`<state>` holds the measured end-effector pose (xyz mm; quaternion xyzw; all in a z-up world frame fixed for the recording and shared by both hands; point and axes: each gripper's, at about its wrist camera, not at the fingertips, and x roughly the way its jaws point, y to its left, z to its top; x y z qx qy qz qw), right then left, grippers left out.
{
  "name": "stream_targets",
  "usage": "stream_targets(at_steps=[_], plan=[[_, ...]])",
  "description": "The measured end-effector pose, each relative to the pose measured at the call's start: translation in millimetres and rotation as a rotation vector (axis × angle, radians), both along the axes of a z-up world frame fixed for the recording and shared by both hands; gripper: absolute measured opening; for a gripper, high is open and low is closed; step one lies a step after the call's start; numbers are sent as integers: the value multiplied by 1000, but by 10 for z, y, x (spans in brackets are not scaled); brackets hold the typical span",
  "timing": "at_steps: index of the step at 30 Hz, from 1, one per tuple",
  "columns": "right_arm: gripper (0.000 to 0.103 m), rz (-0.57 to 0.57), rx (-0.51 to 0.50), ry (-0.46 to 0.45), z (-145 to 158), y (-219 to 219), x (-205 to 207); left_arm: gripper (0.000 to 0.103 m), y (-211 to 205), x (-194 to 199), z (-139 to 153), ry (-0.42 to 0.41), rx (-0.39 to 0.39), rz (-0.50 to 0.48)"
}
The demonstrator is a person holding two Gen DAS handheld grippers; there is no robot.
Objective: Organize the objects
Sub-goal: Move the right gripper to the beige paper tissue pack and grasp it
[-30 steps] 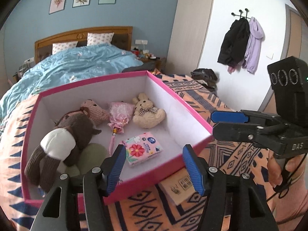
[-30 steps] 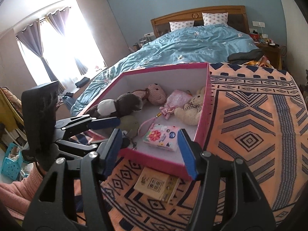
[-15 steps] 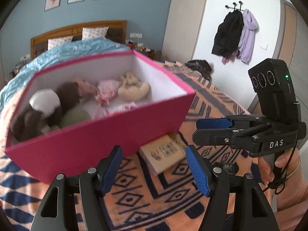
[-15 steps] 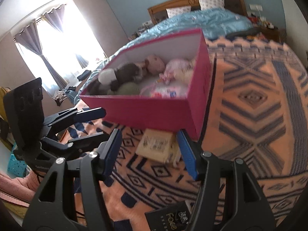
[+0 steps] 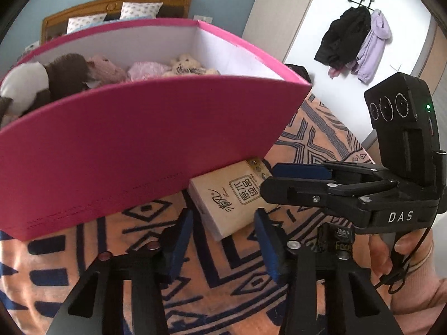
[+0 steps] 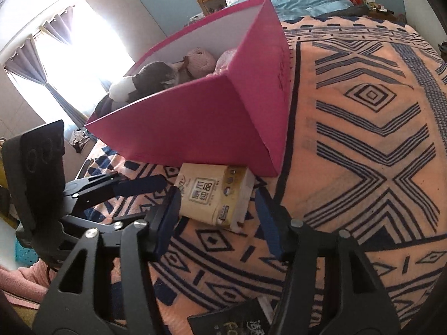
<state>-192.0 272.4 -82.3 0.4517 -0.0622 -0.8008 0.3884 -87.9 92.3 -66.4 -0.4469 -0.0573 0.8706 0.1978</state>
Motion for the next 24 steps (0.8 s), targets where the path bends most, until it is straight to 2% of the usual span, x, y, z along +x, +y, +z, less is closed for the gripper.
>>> stream_targets(at_steps=[8,13,24], plan=[[42,8,10,-20,-88,-53,-33,42,35,-13,-76,-26,22,-6],[42,2,-10,-35,-109,-44,-41,42,57,9,-96,-30,28,-9],[42,-7,-24,-11,-26,-22,36,42,164,183,61,34,10,-43]])
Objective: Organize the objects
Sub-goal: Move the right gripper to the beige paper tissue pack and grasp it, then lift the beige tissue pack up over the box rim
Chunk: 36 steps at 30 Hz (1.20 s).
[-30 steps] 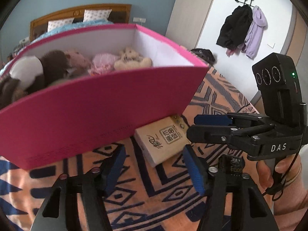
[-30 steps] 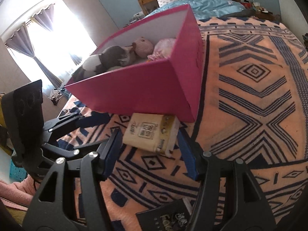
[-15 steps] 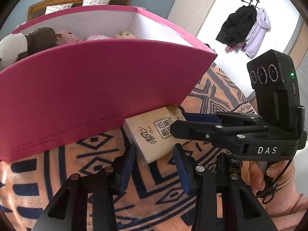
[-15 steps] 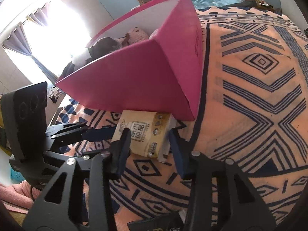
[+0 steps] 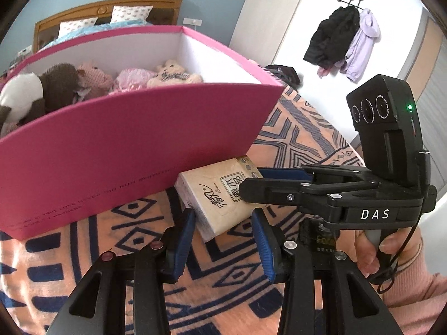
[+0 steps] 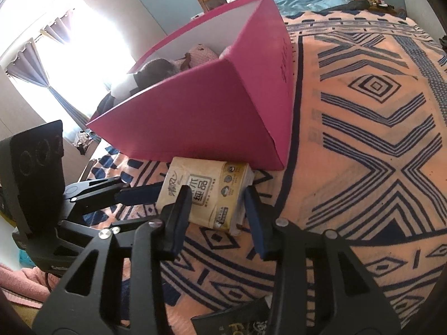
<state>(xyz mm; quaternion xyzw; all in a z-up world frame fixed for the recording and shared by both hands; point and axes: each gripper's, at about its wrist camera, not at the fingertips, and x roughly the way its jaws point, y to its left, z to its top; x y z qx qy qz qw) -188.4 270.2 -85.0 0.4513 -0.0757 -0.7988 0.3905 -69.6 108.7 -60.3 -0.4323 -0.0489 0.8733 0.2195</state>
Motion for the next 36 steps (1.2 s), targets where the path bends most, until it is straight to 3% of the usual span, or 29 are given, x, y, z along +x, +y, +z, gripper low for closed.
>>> stream_targets(at_steps=[7,36], plan=[[42,9,6,43,144,5,150,42,-176,45,100,26,-2,-6],[42,43,-5,212,709,4,514,44,-185,315,601,186,-41,-14]])
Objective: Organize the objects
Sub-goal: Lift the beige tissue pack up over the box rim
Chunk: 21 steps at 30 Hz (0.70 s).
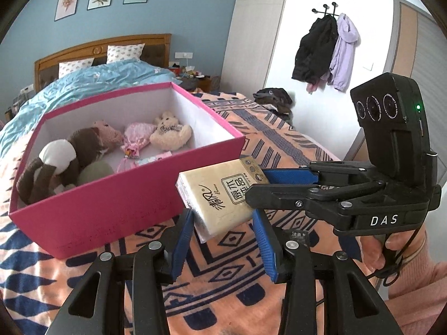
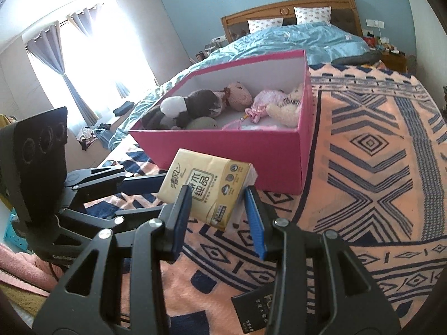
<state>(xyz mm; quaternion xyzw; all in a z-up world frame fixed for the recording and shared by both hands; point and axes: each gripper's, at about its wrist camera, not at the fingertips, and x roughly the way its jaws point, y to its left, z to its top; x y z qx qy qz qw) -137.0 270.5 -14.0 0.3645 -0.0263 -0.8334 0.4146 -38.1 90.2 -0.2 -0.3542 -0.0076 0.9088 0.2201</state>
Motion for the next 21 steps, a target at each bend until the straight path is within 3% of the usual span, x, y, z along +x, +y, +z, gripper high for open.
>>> stream_targets(at_steps=[21], plan=[[42,13,-16,73,263,-34,-78,44,-53,-154,215,64,-6,0]])
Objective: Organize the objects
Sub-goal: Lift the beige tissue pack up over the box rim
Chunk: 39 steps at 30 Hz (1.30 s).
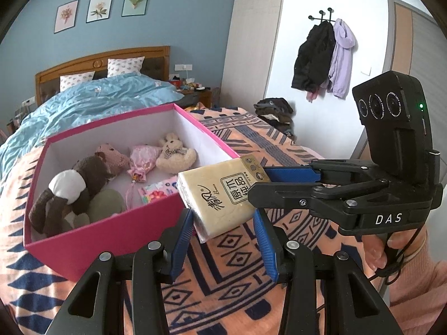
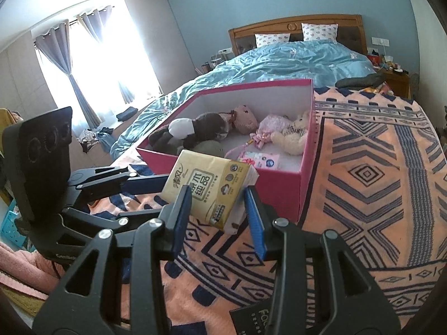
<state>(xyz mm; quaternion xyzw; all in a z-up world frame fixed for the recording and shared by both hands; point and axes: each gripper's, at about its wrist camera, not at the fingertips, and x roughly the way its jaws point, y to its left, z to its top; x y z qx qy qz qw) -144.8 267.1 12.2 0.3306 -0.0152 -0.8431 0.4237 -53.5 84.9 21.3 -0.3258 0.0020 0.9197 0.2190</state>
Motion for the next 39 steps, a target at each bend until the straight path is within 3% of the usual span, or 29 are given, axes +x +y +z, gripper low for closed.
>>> stream_targets(at_steps=[18,39], plan=[[42,-7,8,43,144,-58,-235,44,-45,-287,70,-1,19,17],[42,-19,-1,6,96,-78,-490,44,-43,-553,27,-32,8,39]])
